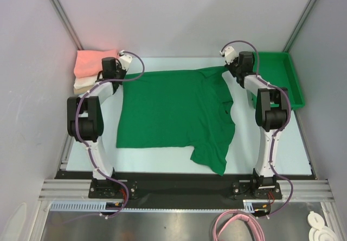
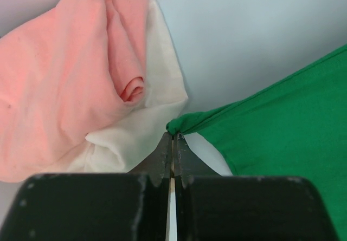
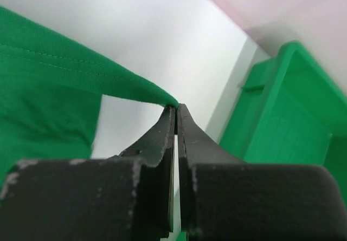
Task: Fold and stack the t-shirts
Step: Fold the tshirt
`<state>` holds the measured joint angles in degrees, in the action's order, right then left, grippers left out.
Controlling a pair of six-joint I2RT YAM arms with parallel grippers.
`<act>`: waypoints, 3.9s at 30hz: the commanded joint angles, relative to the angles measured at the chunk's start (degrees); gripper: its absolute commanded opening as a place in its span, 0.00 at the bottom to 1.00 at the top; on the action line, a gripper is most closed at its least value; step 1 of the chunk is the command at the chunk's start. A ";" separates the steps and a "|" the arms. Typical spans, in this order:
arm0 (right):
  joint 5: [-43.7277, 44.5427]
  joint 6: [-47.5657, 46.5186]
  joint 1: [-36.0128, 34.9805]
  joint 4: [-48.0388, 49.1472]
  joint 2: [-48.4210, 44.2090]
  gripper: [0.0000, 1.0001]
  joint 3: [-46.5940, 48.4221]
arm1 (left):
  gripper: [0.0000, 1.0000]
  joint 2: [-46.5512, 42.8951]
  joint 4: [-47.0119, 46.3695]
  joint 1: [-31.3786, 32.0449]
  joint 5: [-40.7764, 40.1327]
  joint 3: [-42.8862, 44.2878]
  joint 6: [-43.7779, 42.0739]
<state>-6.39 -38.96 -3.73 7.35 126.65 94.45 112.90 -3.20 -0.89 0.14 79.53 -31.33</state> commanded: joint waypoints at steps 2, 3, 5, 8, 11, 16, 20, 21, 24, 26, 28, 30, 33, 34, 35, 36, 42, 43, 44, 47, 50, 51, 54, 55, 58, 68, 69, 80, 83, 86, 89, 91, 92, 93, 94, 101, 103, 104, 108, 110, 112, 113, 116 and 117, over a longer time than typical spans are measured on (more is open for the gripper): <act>1.74 0.46 0.74 2.66 -7.99 0.00 -5.93 | 0.00 -2.07 -1.63 0.36 -1.29 1.51 1.18; 1.56 0.46 0.91 2.66 -9.04 0.00 -7.08 | 0.01 -2.59 -1.72 0.36 -0.59 0.03 1.27; 0.86 0.20 1.09 2.40 -12.03 0.00 -9.45 | 0.00 -4.44 -1.89 0.36 0.90 -1.73 1.45; 0.51 -0.68 1.18 2.05 -15.81 0.00 -13.94 | 0.00 -6.73 -3.21 0.36 1.53 -5.95 0.58; -0.37 -0.24 1.53 1.52 -19.33 0.00 -17.98 | 0.01 -8.04 -5.23 0.36 0.21 -9.82 -1.35; -2.65 0.90 1.44 -1.20 -24.78 0.00 -24.56 | 0.00 -10.24 -7.17 0.36 0.03 -15.01 -3.12; -3.89 1.61 0.74 -2.78 -28.64 0.00 -29.31 | 0.00 -12.00 -6.29 -0.17 1.96 -16.68 -3.03; -3.98 1.87 0.39 -3.13 -30.04 0.00 -30.37 | 0.00 -12.26 -6.20 -0.26 2.49 -17.29 -3.03; -4.59 2.66 -0.32 -3.66 -32.51 0.00 -33.72 | 0.00 -13.49 -5.94 -0.26 3.54 -18.26 -3.03; -5.30 3.10 -0.49 -4.45 -33.48 0.00 -35.03 | 0.00 -13.85 -5.76 -0.26 3.72 -18.70 -2.95; -5.56 3.36 -0.75 -5.07 -34.27 0.00 -36.88 | 0.00 -14.02 -5.76 -0.26 3.64 -19.32 -2.95; -6.26 3.71 -0.84 -5.77 -34.71 0.00 -38.63 | 0.00 -14.20 -5.94 -0.26 3.55 -20.37 -2.95; -7.23 3.98 -1.11 -6.47 -36.29 0.00 -40.92 | 0.00 -14.64 -6.46 -0.43 3.72 -22.04 -2.95; -7.40 3.89 -1.11 -6.48 -36.82 0.00 -41.36 | 0.00 -14.64 -6.73 -0.52 3.64 -22.48 -3.03; -7.58 3.89 -1.11 -6.65 -37.35 0.00 -41.89 | 0.00 -14.90 -6.90 -0.52 3.55 -22.83 -3.12; -7.67 3.80 -1.11 -7.17 -37.79 0.00 -42.16 | 0.00 -14.99 -7.17 -0.61 3.55 -23.62 -3.12; -9.07 3.71 -1.11 -9.99 -42.45 0.00 -43.74 | 0.01 -16.57 -7.61 -1.57 4.16 -24.94 -3.12; -9.25 3.89 -1.11 -10.17 -42.89 0.00 -43.83 | 0.00 -16.83 -7.52 -1.49 4.25 -25.03 -3.12; -9.51 4.24 -1.11 -10.25 -43.76 0.00 -44.09 | 0.00 -17.01 -7.52 -1.57 4.25 -25.21 -3.21; -10.22 4.68 -1.11 -10.69 -44.47 0.00 -44.53 | 0.00 -17.10 -7.00 -1.57 4.25 -25.12 -3.21; -10.74 4.95 -1.11 -10.78 -44.74 0.00 -44.97 | 0.00 -16.75 -6.73 -1.49 4.25 -25.56 -3.65; -10.83 4.95 -1.11 -10.78 -44.47 0.00 -45.15 | 0.01 -16.58 -6.90 -1.57 4.08 -25.74 -3.74; -11.27 4.95 -1.11 -10.78 -43.77 0.00 -45.85 | 0.00 -15.87 -6.82 -1.58 3.99 -26.09 -3.91; -11.27 4.95 -1.11 -10.70 -43.42 0.00 -45.94 | 0.00 -15.78 -6.82 -1.58 3.99 -26.18 -3.91; -11.27 4.86 -1.11 -10.17 -42.81 0.00 -46.82 | 0.00 -15.08 -7.26 -1.58 3.90 -26.61 -3.91; -10.66 4.77 -1.11 -8.41 -40.00 0.00 -46.91 | 0.00 -12.09 -7.43 -1.57 3.29 -25.83 -3.74; -10.74 4.77 -1.11 -8.41 -39.90 0.00 -46.99 | 0.00 -11.92 -7.52 -1.58 3.29 -25.83 -3.74; -10.75 4.60 -1.11 -8.41 -39.20 0.00 -47.43 | 0.01 -10.95 -7.79 -1.49 3.72 -26.26 -3.39; -10.92 4.68 -0.76 -8.58 -39.55 0.00 -47.87 | 0.00 -11.21 -7.78 -1.49 3.81 -26.70 -3.38; -11.88 5.21 -0.23 -9.11 -40.86 0.00 -47.87 | 0.00 -11.65 -7.17 -1.57 4.08 -27.05 -3.73; -12.68 5.56 0.21 -9.55 -42.35 0.00 -48.31 | 0.00 -12.35 -6.73 -1.49 4.51 -27.67 -4.17; -12.68 5.39 0.30 -9.73 -42.45 0.00 -48.22 | 0.00 -12.79 -6.38 -1.49 4.69 -27.93 -4.79; -12.68 5.39 0.30 -9.90 -42.10 0.00 -48.14 | 0.00 -12.88 -5.94 -1.49 4.87 -28.02 -5.05; -12.68 5.39 0.30 -9.90 -41.84 0.00 -48.22 | 0.00 -12.80 -5.68 -1.57 4.95 -28.02 -5.23; -12.68 5.30 0.39 -9.90 -41.49 0.00 -48.22 | 0.01 -12.88 -5.24 -1.49 5.13 -28.02 -5.40; -12.24 5.12 0.56 -9.20 -40.43 0.00 -48.22 | 0.00 -14.72 -4.18 -1.57 5.83 -29.95 -6.11; -12.24 5.30 0.74 -8.94 -41.13 0.00 -48.57 | 0.00 -15.60 -4.09 -1.49 6.45 -30.57 -6.20; -12.33 5.30 0.83 -8.85 -41.31 0.00 -48.66 | 0.00 -16.56 -4.01 -1.49 6.62 -31.09 -6.20; -13.03 5.56 1.62 -8.85 -42.45 0.00 -48.93 | 0.00 -18.24 -3.65 -1.49 7.41 -31.80 -5.50; -13.12 5.74 1.88 -9.02 -42.71 0.00 -48.84 | 0.00 -19.47 -3.74 -1.49 7.77 -32.15 -4.88; -13.38 5.83 2.32 -8.85 -43.06 0.00 -49.01 | 0.00 -20.35 -3.57 -1.49 8.38 -32.42 -4.53; -13.56 5.91 2.58 -8.94 -43.41 0.00 -49.10 | 0.00 -20.70 -3.48 -1.40 8.47 -32.42 -4.18; -14.08 6.00 3.02 -8.94 -43.51 0.00 -49.10 | 0.00 -21.15 -2.60 -1.14 8.73 -32.16 -4.00; -14.17 5.91 3.11 -9.11 -43.51 0.00 -49.10 | 0.00 -21.06 -2.42 -1.14 8.65 -32.07 -4.00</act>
<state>-19.70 -33.98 -1.37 -2.70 84.93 45.76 94.08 -6.02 -1.87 7.16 47.53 -36.01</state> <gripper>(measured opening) 0.012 0.008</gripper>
